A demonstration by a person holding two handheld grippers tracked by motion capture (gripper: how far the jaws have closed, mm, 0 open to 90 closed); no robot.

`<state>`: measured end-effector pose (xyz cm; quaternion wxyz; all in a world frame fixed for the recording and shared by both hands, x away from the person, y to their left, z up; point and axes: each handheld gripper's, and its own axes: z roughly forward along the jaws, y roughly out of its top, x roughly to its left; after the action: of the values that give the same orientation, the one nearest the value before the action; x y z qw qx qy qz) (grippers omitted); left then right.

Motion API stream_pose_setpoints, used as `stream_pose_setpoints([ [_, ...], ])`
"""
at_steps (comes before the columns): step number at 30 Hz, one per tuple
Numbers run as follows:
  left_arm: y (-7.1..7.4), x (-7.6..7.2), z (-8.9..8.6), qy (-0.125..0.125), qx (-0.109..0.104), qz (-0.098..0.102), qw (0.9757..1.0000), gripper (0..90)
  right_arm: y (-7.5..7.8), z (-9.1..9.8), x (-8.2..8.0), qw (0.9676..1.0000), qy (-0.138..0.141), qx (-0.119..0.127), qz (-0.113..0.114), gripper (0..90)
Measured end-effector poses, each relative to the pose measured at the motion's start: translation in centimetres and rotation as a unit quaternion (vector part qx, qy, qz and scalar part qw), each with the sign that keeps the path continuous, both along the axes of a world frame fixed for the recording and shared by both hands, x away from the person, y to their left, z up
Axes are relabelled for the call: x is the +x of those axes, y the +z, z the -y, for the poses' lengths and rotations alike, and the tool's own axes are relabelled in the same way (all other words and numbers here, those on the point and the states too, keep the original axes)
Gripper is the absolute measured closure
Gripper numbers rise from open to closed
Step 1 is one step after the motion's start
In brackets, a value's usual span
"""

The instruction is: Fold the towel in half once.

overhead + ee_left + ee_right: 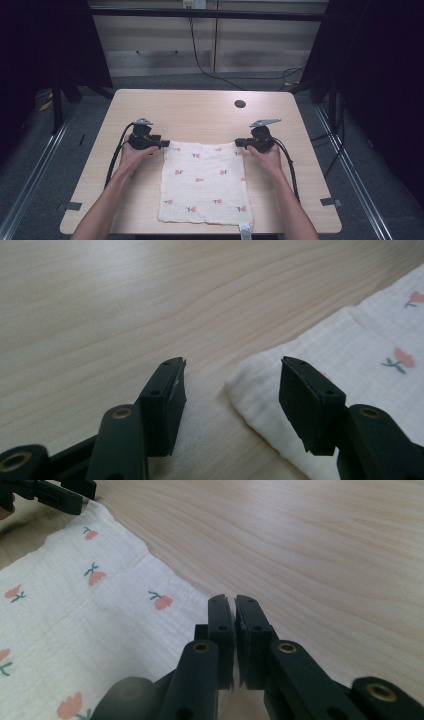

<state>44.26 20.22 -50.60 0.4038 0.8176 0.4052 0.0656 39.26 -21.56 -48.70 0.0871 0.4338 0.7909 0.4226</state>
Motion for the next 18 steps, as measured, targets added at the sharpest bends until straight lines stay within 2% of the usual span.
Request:
stream_pose_setpoints([
  [5,-0.13,-0.20,0.44,-0.008,-0.006,0.004,0.9999,46.4,-0.11,-0.02,0.04,1.0000,0.000,0.002,-0.001,86.0],
  [8,-0.23,-0.49,0.73,-0.020,-0.007,0.009,0.9997,54.1,-0.12,0.02,0.08,1.0000,-0.001,0.002,-0.003,86.1],
  [15,-0.49,-0.87,0.70,-0.026,-0.018,0.007,0.9995,77.7,-0.08,0.16,0.07,1.0000,-0.004,0.006,-0.006,86.2],
  [18,-0.52,-0.94,0.49,-0.032,-0.015,0.005,0.9993,85.6,-0.05,0.16,0.08,1.0000,-0.004,0.007,-0.005,86.2],
])
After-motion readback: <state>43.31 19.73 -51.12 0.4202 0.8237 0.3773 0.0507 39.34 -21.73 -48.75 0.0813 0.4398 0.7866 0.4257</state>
